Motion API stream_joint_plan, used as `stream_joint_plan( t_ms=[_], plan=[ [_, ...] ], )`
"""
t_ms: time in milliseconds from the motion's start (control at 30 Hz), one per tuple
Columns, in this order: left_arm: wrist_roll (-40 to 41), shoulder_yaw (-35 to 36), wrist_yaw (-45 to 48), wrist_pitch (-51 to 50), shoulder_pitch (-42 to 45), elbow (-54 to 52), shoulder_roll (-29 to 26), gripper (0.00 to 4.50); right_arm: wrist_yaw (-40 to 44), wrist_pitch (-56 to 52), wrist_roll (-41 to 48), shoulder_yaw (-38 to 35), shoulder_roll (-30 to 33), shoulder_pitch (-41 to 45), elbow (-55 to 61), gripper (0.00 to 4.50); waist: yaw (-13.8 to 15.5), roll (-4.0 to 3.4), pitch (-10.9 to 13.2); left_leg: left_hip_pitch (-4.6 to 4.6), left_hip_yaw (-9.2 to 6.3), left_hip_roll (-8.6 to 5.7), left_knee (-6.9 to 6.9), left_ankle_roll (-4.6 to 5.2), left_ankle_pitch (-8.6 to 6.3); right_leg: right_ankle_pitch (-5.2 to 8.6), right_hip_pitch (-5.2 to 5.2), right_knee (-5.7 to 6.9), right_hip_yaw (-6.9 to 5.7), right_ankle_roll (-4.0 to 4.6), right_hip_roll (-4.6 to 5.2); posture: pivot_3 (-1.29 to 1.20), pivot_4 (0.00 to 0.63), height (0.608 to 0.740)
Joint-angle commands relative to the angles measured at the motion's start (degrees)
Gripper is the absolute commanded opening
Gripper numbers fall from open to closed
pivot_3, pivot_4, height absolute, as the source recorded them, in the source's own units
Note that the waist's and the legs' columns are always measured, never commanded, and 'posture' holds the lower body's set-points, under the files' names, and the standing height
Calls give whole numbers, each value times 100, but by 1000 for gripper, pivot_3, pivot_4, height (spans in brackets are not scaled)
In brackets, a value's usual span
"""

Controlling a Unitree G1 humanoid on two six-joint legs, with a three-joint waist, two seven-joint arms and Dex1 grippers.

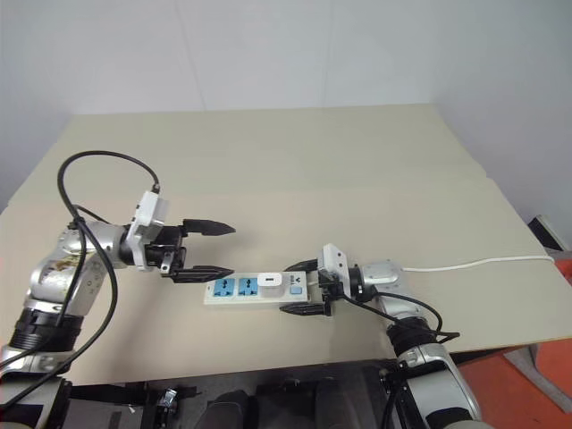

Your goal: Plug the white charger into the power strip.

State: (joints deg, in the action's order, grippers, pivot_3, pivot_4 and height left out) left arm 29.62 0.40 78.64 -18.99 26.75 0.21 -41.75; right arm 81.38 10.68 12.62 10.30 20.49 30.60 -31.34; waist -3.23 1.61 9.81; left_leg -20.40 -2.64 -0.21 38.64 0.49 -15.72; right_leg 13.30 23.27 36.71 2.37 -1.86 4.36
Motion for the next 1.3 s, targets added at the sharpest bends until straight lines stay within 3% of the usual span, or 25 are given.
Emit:
stream_joint_plan(
  t_ms=[33,233,633,900,1300],
  plan=[
    [160,363,104,76,-90,-185,-245,4500,23,-109,271,-315,342,-72,540,4475,53,0,6,-6,0,0,0,0,0,0,6,-1,-1,0,0,0,150,740],
    [260,707,120,49,-353,-362,-516,4500,-11,-455,649,-756,1035,-362,1391,4475,102,0,6,-93,2,-2,14,-1,1,-1,98,12,-2,1,3,0,150,740],
    [545,1821,273,-154,-1310,-601,-1464,4500,-272,-951,1208,-1787,2247,-1369,2442,4475,108,-3,10,-97,15,3,10,3,-4,0,97,-2,-1,0,2,0,150,740],
    [741,2130,287,-372,-1822,-802,-1638,4500,-548,-1161,1300,-2092,2503,-1717,2752,4475,111,-4,12,-94,22,4,11,3,-5,0,94,-1,1,0,2,0,150,740],
    [794,1962,174,-401,-1693,-847,-1551,4500,-671,-1237,1279,-2053,2469,-1763,2881,4475,115,-4,12,-93,27,3,11,3,-5,0,94,-1,2,0,2,0,150,740]
  ],
)
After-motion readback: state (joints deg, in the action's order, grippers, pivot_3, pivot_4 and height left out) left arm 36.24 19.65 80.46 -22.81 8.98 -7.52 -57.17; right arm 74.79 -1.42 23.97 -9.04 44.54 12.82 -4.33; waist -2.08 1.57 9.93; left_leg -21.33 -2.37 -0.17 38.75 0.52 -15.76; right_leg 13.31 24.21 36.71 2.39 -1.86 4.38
